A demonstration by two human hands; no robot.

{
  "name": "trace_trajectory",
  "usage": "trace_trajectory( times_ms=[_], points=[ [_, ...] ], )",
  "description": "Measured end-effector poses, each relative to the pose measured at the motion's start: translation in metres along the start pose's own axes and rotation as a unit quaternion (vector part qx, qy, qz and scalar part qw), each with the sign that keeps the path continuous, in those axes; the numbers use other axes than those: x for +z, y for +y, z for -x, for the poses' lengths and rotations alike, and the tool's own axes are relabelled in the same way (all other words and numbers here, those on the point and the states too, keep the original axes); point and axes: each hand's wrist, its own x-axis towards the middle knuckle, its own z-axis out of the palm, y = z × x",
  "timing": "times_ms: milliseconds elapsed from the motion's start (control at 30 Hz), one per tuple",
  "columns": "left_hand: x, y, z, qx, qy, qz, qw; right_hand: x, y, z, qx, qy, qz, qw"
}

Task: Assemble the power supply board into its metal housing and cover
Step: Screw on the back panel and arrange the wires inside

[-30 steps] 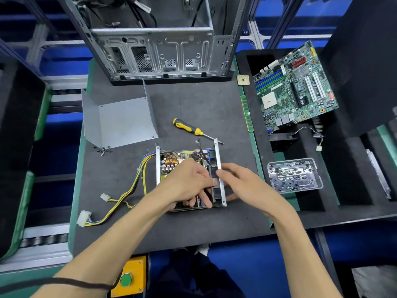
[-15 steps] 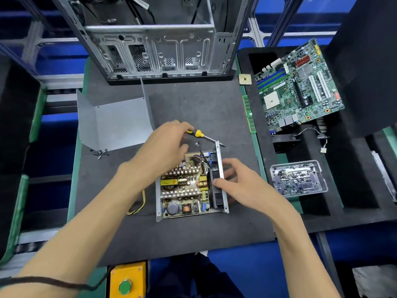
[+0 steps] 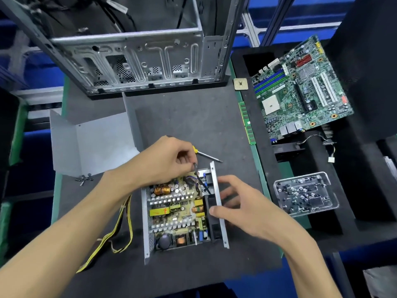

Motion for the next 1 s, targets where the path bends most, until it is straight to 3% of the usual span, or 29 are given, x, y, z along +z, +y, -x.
trace_trajectory(
  times_ms=[133,300,533,767,1000],
  points=[
    [-0.001,0.002,-0.004,-0.036,-0.038,0.062,0.997,-0.003,0.001,0.0,-0.003,-0.013,0.0,1.0],
    [-0.006,0.0,-0.011,-0.043,-0.048,0.035,0.997,-0.004,0.002,-0.001,-0.004,-0.024,-0.006,1.0],
    [-0.003,-0.004,-0.012,-0.05,-0.101,0.081,0.99,-0.004,0.003,-0.002,0.002,-0.029,-0.021,0.999],
    [-0.011,-0.01,-0.015,-0.08,-0.129,0.199,0.968,-0.006,0.004,-0.001,0.004,-0.035,-0.025,0.999],
    [-0.007,-0.009,-0.02,-0.05,-0.096,0.082,0.991,-0.005,0.005,-0.001,0.001,-0.034,-0.033,0.999]
  ],
)
